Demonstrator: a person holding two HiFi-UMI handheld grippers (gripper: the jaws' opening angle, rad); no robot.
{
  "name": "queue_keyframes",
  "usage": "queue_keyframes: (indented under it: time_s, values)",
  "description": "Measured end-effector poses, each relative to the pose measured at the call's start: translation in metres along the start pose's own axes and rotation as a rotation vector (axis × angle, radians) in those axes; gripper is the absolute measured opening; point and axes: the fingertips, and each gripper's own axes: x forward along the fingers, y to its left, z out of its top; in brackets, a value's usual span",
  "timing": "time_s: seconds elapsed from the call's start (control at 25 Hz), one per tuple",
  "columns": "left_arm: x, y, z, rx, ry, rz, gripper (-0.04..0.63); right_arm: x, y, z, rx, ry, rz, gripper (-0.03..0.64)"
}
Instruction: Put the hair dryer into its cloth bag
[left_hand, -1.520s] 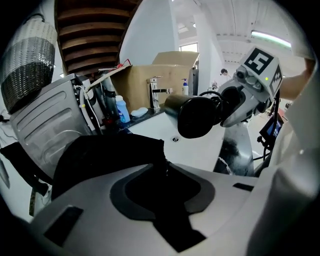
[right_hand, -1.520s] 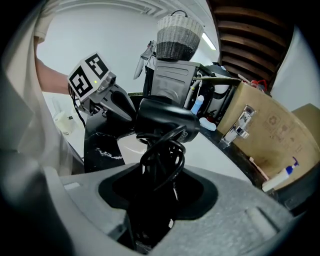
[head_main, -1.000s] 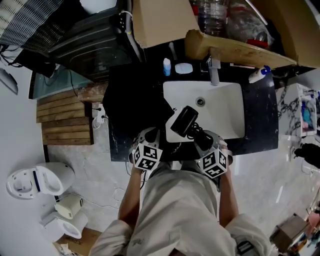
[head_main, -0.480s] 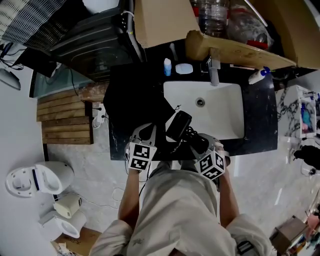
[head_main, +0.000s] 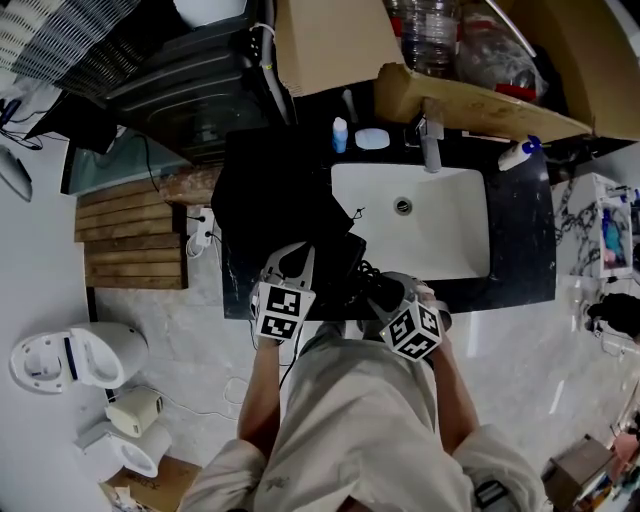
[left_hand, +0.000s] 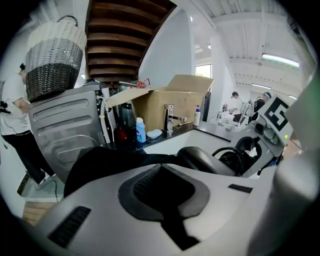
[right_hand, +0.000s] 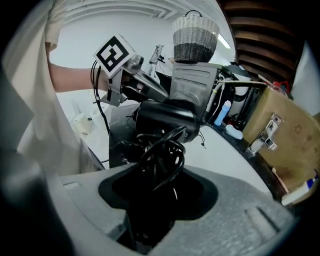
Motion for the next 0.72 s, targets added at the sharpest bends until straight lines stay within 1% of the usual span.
queue_keyframes:
  time_s: [0.32, 0.72]
  values:
    - [-0.006, -0.001, 0.007, -0.002, -0.02, -0.041, 0.006, 0.021, 0.008, 0.018, -0.014, 0.006, 0.025, 0.192]
    - [-0.015, -0.003, 0.011, 0.008, -0.048, -0.101, 0.006, 0.045, -0.001, 0.04, -0.003, 0.012, -0.005, 0.192]
